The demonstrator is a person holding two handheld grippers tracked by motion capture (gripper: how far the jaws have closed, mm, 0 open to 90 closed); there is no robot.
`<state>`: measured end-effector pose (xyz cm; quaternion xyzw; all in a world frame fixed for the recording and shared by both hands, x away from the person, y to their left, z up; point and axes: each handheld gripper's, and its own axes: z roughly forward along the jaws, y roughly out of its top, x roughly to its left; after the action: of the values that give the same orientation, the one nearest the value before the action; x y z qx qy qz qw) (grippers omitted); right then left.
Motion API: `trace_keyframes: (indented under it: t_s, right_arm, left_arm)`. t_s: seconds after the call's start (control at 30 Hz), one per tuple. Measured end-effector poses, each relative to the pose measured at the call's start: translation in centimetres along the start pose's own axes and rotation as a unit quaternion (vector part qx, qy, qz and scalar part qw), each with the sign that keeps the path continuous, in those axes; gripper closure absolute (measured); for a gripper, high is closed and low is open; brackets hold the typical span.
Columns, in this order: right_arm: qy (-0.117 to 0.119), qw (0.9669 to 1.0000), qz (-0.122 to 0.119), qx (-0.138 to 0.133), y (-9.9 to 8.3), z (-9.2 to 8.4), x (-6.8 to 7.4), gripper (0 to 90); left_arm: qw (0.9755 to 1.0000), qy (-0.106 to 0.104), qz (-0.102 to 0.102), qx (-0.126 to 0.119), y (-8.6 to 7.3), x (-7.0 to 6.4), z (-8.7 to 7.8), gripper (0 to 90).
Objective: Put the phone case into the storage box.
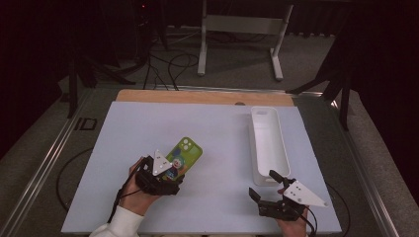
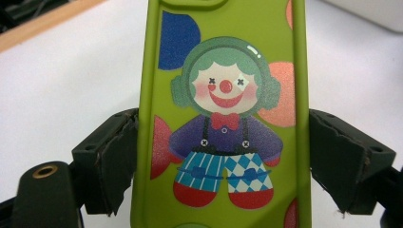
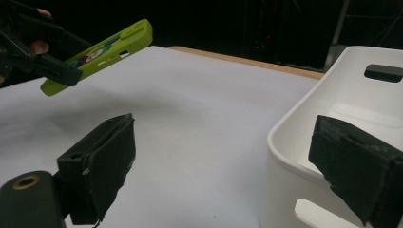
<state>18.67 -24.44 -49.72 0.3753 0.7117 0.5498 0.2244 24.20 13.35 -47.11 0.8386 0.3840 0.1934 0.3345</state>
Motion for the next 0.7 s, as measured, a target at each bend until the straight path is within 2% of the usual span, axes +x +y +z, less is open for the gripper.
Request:
trace_keyframes:
  t_s: [0.2, 0.37, 0.57, 0.7]
  right_arm:
    - [0.009, 0.9996, 0.023, 0.01, 0.8, 0.1, -0.3, 8.7]
    - [0.02, 0.9992, 0.024, 0.027, 1.5, 0.5, -0.3, 8.7]
    - [0.026, 0.9974, 0.052, 0.043, 2.2, 1.2, -0.9, 8.7]
    - [0.024, 0.9968, 0.053, 0.055, 2.6, 1.6, -1.0, 8.6]
  left_arm:
    - [0.9998, 0.005, 0.0, -0.018, 0.2, 0.1, -0.1, 16.3]
    - [0.9995, 0.002, -0.002, -0.032, 0.5, 0.1, -0.1, 16.3]
    - [0.9988, 0.0, 0.001, -0.048, 0.9, -0.1, -0.1, 16.3]
    - [0.9984, 0.006, 0.002, -0.057, 1.2, -0.2, -0.2, 16.3]
